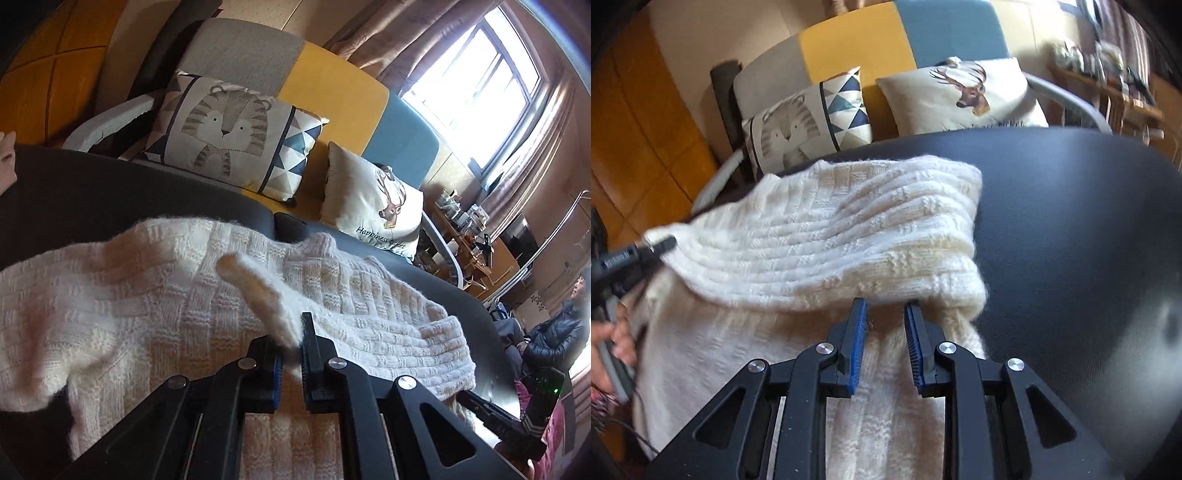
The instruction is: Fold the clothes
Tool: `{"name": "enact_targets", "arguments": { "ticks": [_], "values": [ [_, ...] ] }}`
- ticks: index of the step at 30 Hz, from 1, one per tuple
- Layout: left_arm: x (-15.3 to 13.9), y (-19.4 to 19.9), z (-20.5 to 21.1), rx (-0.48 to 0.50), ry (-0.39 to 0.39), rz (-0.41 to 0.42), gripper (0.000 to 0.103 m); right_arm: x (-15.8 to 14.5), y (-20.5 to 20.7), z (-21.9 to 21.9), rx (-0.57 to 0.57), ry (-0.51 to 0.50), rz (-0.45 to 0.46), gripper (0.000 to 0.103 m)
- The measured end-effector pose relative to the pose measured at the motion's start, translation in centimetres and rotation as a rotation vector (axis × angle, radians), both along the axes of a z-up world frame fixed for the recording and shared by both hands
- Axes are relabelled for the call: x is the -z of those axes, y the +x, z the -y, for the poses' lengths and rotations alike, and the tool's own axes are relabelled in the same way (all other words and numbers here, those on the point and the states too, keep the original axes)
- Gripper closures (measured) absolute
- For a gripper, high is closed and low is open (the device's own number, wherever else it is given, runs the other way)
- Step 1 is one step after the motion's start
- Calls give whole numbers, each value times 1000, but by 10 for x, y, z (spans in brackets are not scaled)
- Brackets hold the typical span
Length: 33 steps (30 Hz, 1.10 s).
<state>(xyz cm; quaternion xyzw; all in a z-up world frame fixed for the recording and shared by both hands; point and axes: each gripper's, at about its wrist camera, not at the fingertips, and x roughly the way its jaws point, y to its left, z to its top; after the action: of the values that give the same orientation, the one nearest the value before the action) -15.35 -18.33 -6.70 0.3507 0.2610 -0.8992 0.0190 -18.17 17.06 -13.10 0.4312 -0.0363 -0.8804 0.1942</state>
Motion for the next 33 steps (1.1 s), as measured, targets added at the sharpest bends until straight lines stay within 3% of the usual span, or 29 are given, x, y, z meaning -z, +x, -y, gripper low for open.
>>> {"name": "enact_targets", "arguments": {
  "ticks": [5, 6, 7, 8, 10, 12, 17, 23, 27, 29, 31, 33],
  "values": [
    [-4, -1, -10, 22, -88, 8, 96, -3, -2, -3, 50, 95, -47, 80],
    [-2, -1, -14, 25, -121, 18, 96, -2, -2, -7, 85, 116, -48, 90],
    [1, -2, -17, 30, -150, 29, 96, 1, -2, -12, 135, 142, -40, 93],
    [6, -2, -21, 35, -185, 48, 96, 5, -3, -20, 191, 148, -24, 93],
    [20, -3, -28, 44, -232, 96, 96, 14, -1, -35, 234, 62, 24, 92],
    [35, -1, -31, 56, -235, 124, 95, 16, 1, -44, 243, -2, 40, 92],
    [36, 3, -29, 56, -222, 97, 95, -1, 11, -34, 191, 23, -1, 92],
    [38, 5, -28, 64, -206, 82, 94, -30, 7, -23, 208, -25, -94, 90],
    [39, 5, -29, 68, -209, 77, 93, -24, -27, 8, 105, 100, -67, 91],
    [40, 6, -29, 69, -203, 72, 92, -11, -45, 21, 71, 175, -11, 91],
    [40, 7, -27, 70, -190, 67, 92, 7, -61, 21, 88, 227, 65, 92],
    [41, 7, -25, 75, -175, 62, 90, 9, -60, 10, 122, 224, 46, 93]
  ]
}}
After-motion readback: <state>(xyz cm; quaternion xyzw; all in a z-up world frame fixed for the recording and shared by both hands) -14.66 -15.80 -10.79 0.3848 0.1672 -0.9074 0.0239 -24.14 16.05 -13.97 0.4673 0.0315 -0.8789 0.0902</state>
